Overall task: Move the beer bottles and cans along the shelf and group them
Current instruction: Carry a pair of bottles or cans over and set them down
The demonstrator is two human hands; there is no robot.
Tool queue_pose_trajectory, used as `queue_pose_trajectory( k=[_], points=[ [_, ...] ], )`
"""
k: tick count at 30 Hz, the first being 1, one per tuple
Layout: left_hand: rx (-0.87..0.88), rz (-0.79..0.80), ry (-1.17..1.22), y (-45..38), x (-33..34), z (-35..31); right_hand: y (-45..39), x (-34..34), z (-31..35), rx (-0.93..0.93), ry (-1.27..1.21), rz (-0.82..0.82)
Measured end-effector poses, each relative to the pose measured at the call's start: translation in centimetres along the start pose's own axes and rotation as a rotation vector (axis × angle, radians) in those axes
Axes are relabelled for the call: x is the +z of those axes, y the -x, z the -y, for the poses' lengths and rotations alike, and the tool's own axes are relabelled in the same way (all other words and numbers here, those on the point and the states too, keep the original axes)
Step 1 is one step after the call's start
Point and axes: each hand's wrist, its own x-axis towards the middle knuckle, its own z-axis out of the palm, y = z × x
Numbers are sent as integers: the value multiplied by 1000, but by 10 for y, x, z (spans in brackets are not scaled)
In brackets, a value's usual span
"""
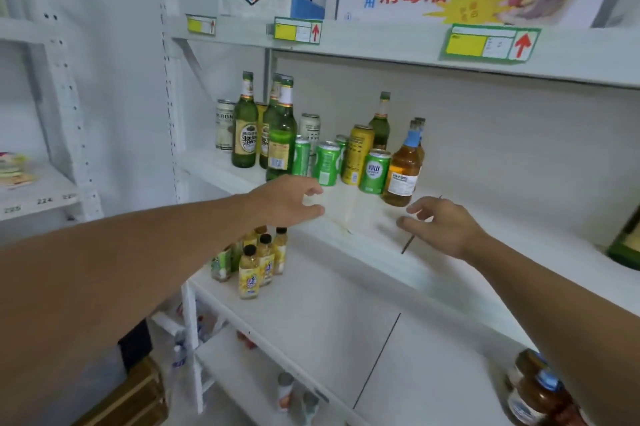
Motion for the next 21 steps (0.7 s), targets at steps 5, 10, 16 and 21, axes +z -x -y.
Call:
queue_pose_trajectory(
  k=[5,10,16,21],
  points=[
    [-34,-54,97,-10,1,24,-30,21,24,-16,17,-26],
    [-181,-315,225,-34,2,35,-64,28,9,97,-217,-117],
    [-318,-521,324,-70,3,53,-104,27,-9,127,-306,-243],
    [-375,-668,393,-104,8,62,-133,36,-17,164,-453,-364]
  ],
)
